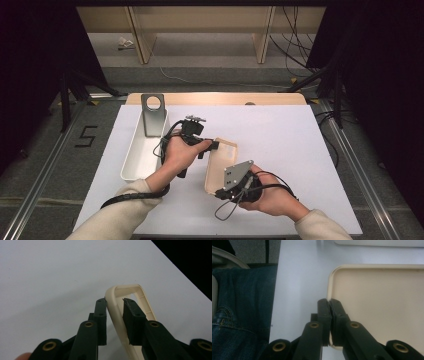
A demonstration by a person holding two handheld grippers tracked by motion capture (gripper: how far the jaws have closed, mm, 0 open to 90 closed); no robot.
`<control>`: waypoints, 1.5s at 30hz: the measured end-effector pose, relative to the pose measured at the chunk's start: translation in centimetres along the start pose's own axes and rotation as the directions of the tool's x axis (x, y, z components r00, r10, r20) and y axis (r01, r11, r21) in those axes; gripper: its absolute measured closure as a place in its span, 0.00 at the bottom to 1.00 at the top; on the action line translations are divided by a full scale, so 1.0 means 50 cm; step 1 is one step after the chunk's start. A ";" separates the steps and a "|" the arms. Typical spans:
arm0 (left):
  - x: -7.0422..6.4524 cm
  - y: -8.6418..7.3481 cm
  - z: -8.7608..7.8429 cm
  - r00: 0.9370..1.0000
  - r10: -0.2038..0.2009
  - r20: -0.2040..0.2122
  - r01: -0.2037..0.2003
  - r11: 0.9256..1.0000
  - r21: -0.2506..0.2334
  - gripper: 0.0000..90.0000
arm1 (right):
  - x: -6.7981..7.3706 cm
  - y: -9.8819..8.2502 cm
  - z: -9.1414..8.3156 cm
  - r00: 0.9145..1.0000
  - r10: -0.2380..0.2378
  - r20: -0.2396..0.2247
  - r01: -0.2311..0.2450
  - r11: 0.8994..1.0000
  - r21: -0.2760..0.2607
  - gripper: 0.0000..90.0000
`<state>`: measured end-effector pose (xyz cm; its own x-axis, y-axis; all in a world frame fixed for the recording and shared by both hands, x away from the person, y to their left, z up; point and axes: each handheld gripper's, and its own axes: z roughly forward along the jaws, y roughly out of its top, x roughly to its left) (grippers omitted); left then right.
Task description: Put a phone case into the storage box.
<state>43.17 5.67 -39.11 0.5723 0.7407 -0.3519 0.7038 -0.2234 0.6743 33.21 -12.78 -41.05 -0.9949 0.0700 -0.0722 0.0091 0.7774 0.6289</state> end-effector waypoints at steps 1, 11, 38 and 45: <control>-0.001 0.000 0.000 1.000 -0.003 0.002 0.003 1.000 -0.002 0.82 | 0.000 0.000 0.000 1.000 0.004 0.000 -0.004 1.000 0.002 0.98; -0.019 0.007 -0.009 0.999 -0.016 0.041 0.018 0.999 -0.047 0.88 | 0.000 -0.001 0.008 1.000 0.005 0.006 -0.005 1.000 0.019 0.98; -0.028 0.005 -0.049 0.987 0.162 0.006 -0.153 0.944 -0.293 0.92 | -0.030 -0.022 -0.008 0.967 0.162 0.195 -0.145 0.985 -0.095 0.40; -0.006 0.000 -0.079 0.985 0.169 -0.022 -0.166 0.913 -0.372 0.92 | -0.042 -0.036 -0.030 0.939 0.262 0.223 -0.219 0.955 -0.198 0.29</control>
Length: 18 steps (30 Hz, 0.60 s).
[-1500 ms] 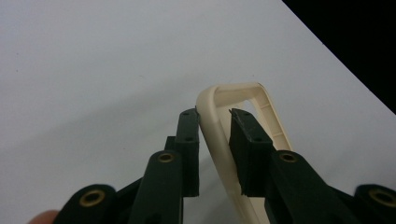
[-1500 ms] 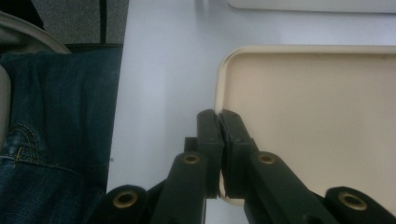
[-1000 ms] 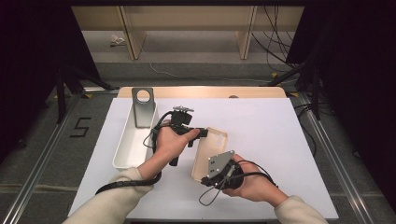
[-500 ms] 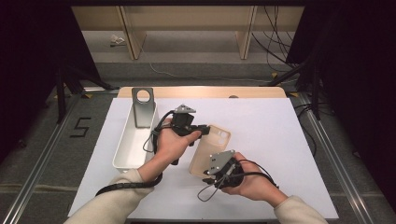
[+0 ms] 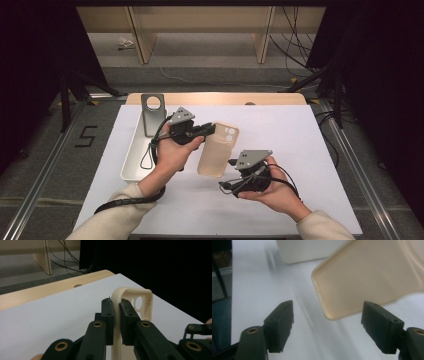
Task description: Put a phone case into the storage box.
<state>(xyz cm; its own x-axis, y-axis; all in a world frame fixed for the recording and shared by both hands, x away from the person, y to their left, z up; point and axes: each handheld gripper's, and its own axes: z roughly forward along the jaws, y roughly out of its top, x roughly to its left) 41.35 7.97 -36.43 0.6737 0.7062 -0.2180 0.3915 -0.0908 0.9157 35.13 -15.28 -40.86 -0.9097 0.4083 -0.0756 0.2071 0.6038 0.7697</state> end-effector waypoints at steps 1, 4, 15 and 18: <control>0.004 0.001 -0.004 1.000 0.001 -0.002 -0.001 1.000 -0.011 0.92 | -0.002 -0.002 -0.004 1.000 0.022 0.006 -0.022 1.000 -0.012 0.26; 0.013 0.006 -0.016 1.000 0.004 0.001 -0.004 0.999 -0.035 0.92 | -0.012 -0.009 -0.016 0.998 0.048 0.030 -0.047 0.998 -0.050 0.24; 0.036 0.018 -0.056 1.000 0.022 -0.021 -0.024 0.995 -0.096 0.92 | -0.032 -0.035 -0.049 0.988 0.135 0.075 -0.125 0.984 -0.123 0.20; 0.041 0.021 -0.065 0.999 0.032 -0.023 -0.034 0.994 -0.107 0.92 | -0.035 -0.041 -0.055 0.982 0.164 0.094 -0.149 0.978 -0.146 0.20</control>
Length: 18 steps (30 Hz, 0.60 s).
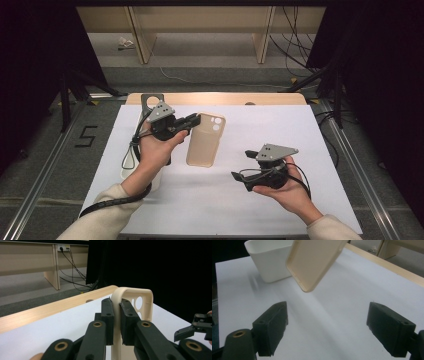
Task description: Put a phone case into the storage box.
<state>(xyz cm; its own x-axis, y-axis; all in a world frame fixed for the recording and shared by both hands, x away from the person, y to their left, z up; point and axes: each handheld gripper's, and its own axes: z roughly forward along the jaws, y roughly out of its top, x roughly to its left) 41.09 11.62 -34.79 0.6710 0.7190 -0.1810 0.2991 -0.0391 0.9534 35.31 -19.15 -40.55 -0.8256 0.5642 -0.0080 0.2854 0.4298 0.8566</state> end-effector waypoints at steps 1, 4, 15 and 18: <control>0.002 0.001 -0.003 1.000 0.000 -0.001 0.000 1.000 -0.004 0.92 | -0.002 -0.001 -0.002 1.000 0.004 0.005 -0.004 1.000 -0.002 0.20; 0.008 0.003 -0.011 1.000 -0.002 -0.006 0.002 1.000 -0.010 0.92 | -0.007 -0.005 -0.007 1.000 0.010 0.018 -0.010 1.000 -0.006 0.20; 0.026 0.012 -0.041 1.000 0.004 -0.018 -0.004 1.000 -0.030 0.92 | -0.018 -0.015 -0.022 0.998 0.040 0.042 -0.039 0.999 -0.019 0.19; 0.030 0.014 -0.047 1.000 0.006 -0.023 -0.007 0.999 -0.033 0.92 | -0.021 -0.018 -0.025 0.998 0.044 0.049 -0.043 0.999 -0.022 0.19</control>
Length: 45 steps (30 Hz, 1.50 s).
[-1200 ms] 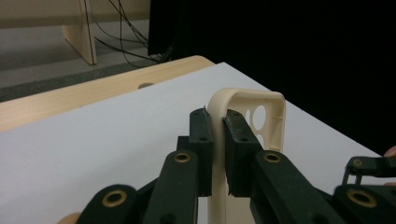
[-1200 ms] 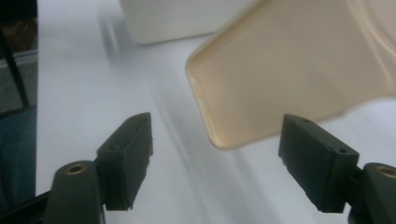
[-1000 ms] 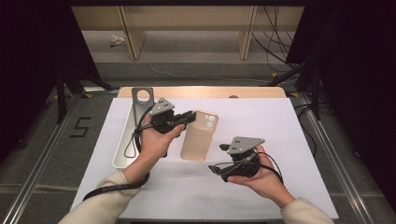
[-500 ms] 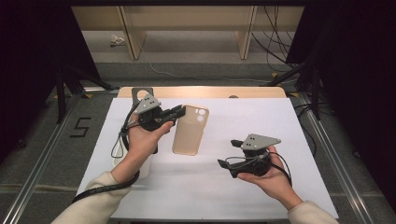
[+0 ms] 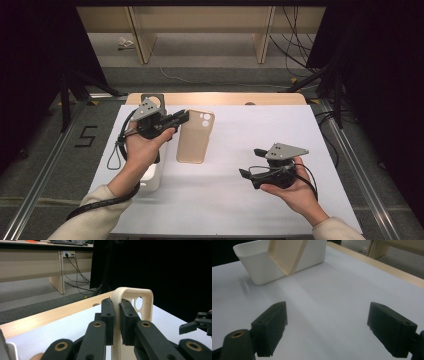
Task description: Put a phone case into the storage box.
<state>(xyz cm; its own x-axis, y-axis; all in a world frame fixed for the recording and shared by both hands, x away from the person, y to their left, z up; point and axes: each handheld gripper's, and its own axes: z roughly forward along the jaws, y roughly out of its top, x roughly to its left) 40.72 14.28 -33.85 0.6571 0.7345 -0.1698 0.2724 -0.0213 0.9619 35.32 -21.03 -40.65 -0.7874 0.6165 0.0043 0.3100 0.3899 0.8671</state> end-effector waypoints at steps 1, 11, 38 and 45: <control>0.002 0.001 -0.002 1.000 0.002 -0.001 -0.002 1.000 0.000 0.92 | -0.001 -0.001 -0.001 1.000 0.004 0.001 -0.004 1.000 -0.002 0.19; 0.015 0.004 -0.016 1.000 0.002 -0.009 -0.002 1.000 -0.009 0.92 | -0.008 -0.006 -0.009 1.000 0.008 0.016 -0.008 1.000 -0.004 0.19; 0.048 0.020 -0.058 0.999 0.002 -0.035 -0.003 0.999 -0.032 0.92 | -0.019 -0.014 -0.022 0.999 0.025 0.043 -0.024 1.000 -0.010 0.19; 0.053 0.025 -0.064 0.999 0.002 -0.038 -0.003 0.999 -0.038 0.92 | -0.020 -0.016 -0.024 0.999 0.029 0.044 -0.028 1.000 -0.012 0.18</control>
<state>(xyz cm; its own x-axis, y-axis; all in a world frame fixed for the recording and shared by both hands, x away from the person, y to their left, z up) 40.53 18.36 -32.43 0.6303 0.7597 -0.1598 0.2437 0.0019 0.9699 35.23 -22.79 -40.73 -0.7541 0.6567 0.0076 0.3257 0.3640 0.8726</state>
